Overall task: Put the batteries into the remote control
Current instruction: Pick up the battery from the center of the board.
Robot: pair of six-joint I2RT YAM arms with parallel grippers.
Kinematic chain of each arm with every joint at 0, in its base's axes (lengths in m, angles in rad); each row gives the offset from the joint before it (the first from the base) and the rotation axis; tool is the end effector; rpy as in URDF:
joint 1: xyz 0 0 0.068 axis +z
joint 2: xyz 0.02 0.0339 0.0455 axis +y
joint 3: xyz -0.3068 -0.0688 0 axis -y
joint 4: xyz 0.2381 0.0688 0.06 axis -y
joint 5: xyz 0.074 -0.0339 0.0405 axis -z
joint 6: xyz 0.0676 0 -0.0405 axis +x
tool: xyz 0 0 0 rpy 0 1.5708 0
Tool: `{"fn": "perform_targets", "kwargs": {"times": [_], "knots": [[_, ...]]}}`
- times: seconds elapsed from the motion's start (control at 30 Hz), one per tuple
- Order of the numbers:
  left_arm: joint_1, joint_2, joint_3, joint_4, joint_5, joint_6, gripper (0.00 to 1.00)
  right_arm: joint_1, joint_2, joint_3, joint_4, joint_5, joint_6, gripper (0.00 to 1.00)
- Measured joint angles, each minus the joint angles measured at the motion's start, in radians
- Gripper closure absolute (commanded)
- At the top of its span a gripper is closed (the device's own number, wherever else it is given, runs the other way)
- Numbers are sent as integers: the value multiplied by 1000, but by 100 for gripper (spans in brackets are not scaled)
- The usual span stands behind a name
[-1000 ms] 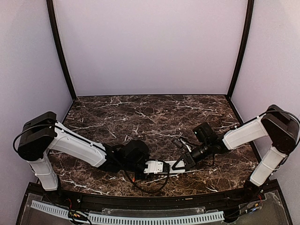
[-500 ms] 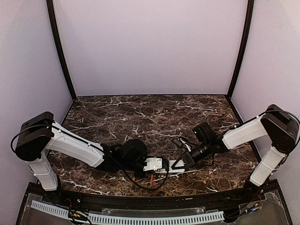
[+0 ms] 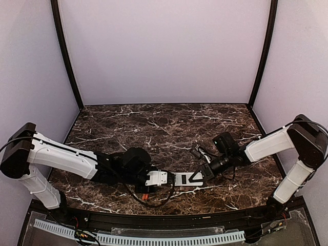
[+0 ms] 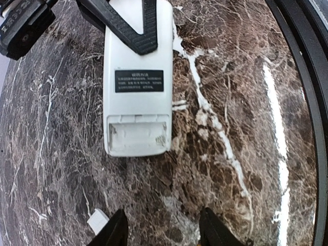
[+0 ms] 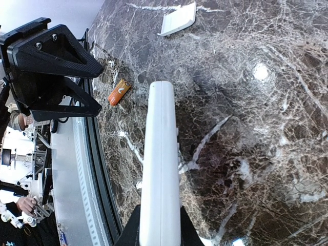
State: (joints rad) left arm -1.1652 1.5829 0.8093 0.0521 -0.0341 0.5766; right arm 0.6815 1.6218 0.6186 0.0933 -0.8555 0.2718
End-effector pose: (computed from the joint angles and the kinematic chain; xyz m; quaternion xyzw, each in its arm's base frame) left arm 0.1372 -0.3136 0.2033 0.6923 0.5922 -0.1046 0.3987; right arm 0.1906 0.2204 0.1580 -0.3069 0.8153 0.4841 0.0823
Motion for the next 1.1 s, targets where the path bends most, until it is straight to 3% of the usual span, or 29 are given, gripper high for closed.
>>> {"fn": "perform_targets", "kwargs": {"times": [0.27, 0.47, 1.1], "knots": [[0, -124, 0, -228, -18, -39, 52, -15, -21, -2, -14, 0, -1, 100], [11, -130, 1, -397, -50, -53, 53, -15, -27, -4, -16, 0, -1, 100], [61, -81, 4, -593, -91, -71, 52, -15, -38, -15, -15, -1, -1, 100]]}}
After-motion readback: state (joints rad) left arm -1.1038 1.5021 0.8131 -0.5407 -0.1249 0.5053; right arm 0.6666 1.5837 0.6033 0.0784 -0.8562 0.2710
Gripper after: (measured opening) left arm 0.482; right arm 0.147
